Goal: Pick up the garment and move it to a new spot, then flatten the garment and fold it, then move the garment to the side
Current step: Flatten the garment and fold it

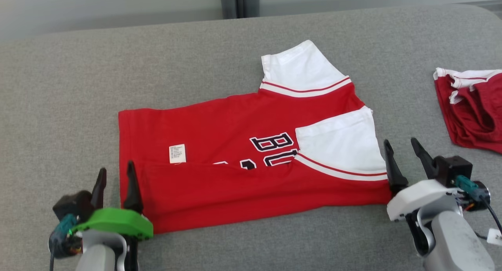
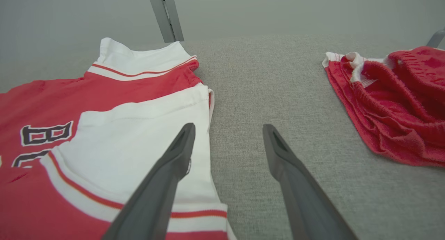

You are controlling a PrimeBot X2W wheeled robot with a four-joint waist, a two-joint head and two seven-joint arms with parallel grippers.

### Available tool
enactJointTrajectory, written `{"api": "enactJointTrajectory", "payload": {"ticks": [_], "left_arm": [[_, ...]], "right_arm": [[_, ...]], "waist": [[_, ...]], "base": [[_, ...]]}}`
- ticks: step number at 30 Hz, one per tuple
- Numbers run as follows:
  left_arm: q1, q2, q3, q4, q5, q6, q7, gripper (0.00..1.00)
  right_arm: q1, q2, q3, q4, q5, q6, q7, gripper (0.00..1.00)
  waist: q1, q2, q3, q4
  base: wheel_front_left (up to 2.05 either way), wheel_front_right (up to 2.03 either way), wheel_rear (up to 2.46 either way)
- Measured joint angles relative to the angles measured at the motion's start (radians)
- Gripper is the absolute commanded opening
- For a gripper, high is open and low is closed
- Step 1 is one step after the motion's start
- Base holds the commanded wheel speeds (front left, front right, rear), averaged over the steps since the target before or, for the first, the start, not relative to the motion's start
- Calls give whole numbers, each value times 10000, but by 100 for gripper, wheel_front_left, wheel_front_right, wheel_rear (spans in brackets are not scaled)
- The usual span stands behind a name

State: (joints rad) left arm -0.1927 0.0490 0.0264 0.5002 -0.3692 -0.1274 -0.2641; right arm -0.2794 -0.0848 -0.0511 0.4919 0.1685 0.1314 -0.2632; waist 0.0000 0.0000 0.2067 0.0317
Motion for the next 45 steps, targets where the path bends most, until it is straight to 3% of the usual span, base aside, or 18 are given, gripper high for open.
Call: {"api": "enactJointTrajectory", "payload": {"ticks": [3,11,21,22,23,24,33,44,45], "left_arm": [[-1030,102,-113,464,226,-4,0,100],[-3587,1099,-901,2775,-105,-13,0,100],[-4773,1534,-1992,3632,-763,-15,0,100],[-4829,1544,-2100,3749,-765,-15,0,89],[-4891,1559,-2140,3845,-796,-15,-10,48],[-4972,1570,-2155,3875,-815,-17,-10,0],[-5387,1450,-2819,3638,-995,-42,-10,0],[-5629,980,-3687,2192,-1404,-42,2,0],[-5637,957,-3762,2128,-1434,-42,2,0]], "right_arm": [[-671,48,134,54,-320,0,0,100],[-2327,86,614,575,-953,0,0,100],[-3706,-167,972,1129,-1411,0,0,100],[-3846,-205,1020,1258,-1457,0,0,100],[-4045,-242,1093,1415,-1501,0,31,100],[-4291,-270,1143,1593,-1528,0,128,100],[-6772,-546,1720,2995,-1814,0,1432,100],[-9050,-876,1438,5319,-2219,0,2673,100],[-9152,-855,1478,5499,-2247,0,2690,61]], "waist": [[0,0,317,9],[0,0,1202,-49],[0,0,2119,-77],[0,0,2174,-60],[0,0,2238,-33],[0,0,2296,0],[0,0,2714,511],[0,0,3246,1656],[0,0,3302,1758]], "base": [[0,0,0],[0,0,0],[0,0,0],[0,0,0],[0,0,0],[0,0,0],[0,0,0],[0,0,0],[0,0,0]]}}
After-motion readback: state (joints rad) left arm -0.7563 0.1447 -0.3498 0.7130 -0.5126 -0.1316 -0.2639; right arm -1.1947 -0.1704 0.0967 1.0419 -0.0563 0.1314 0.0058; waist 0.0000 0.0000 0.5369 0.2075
